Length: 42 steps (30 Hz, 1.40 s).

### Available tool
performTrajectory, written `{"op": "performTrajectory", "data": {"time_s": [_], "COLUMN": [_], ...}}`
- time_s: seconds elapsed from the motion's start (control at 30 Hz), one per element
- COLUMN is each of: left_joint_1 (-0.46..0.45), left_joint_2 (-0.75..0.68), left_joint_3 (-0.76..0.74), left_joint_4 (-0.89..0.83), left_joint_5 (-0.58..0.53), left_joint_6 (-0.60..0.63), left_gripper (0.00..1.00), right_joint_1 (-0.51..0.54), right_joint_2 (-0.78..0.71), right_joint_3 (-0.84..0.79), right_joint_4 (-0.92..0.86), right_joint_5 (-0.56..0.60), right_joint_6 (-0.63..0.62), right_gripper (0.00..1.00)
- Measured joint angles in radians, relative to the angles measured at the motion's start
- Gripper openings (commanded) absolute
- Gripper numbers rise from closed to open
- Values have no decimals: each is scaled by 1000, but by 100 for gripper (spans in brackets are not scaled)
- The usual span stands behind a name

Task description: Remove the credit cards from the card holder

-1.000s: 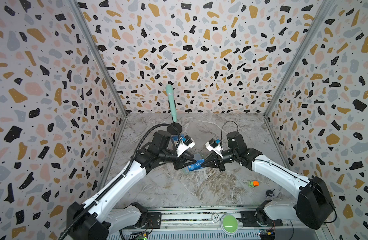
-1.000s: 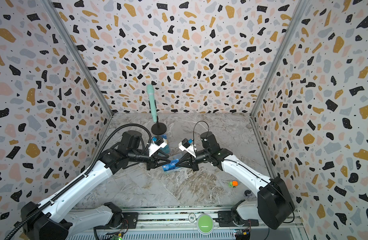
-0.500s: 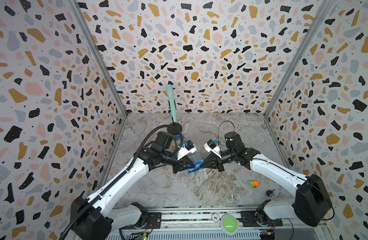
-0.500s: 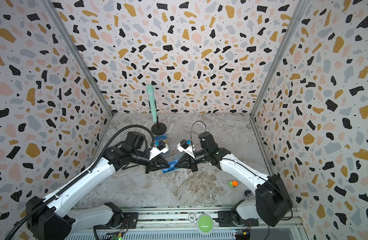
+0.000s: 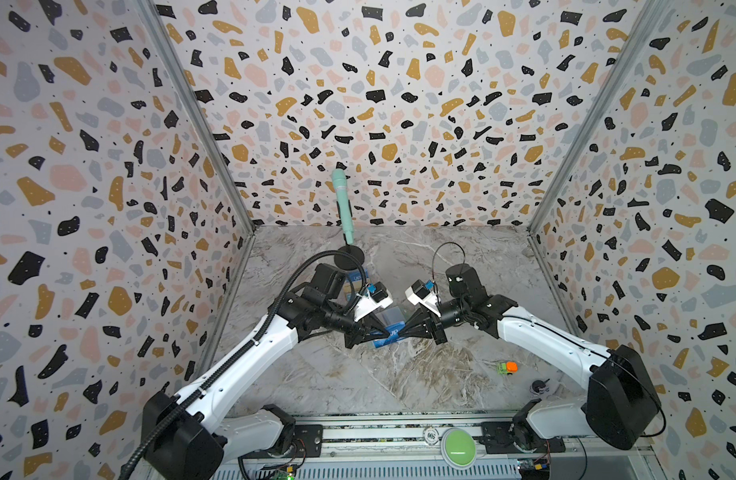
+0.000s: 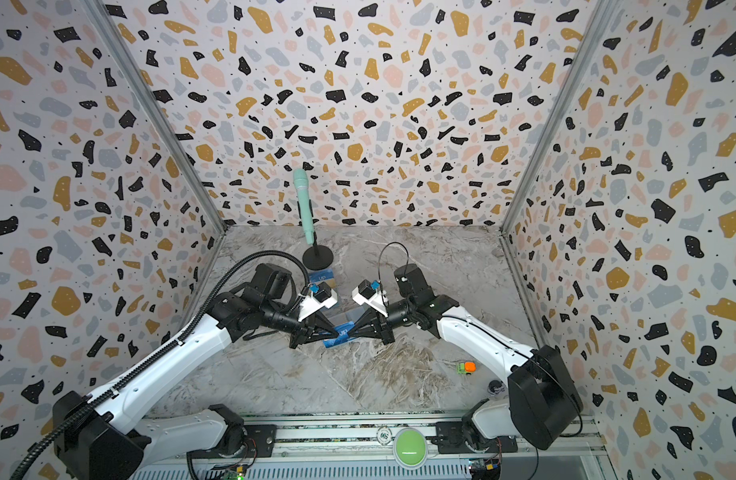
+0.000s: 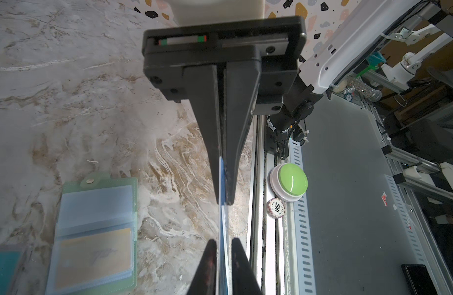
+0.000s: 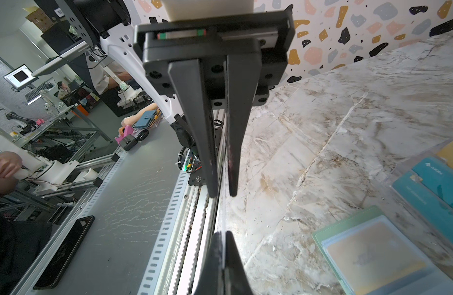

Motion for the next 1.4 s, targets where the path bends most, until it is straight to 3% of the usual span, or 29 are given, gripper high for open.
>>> {"op": "performTrajectory", "data": {"time_s": [0.4,0.67,0.8,1.07,1.4], "left_joint_1": [0,1,1,1,36], "left_joint_2": [0,0,-3,-23,-46], "left_joint_3": [0,0,0,-3,-20], "left_joint_4": [-2,8,27,85,190], "left_joint_5": [2,-10,-30,-195,-455], "left_joint_6": [-5,-13,-30,-80,-116], "left_gripper": [0,0,0,0,0], "right_joint_1": [5,8,7,-21,-87], "right_joint_2": [0,0,-2,-59,-139], "right_joint_3": [0,0,0,-48,-126], "right_joint_4": [-6,10,17,62,148], "right_joint_5": [16,88,131,208,296], "right_joint_6": [-3,14,29,77,175], "right_gripper": [0,32,43,59,63]}}
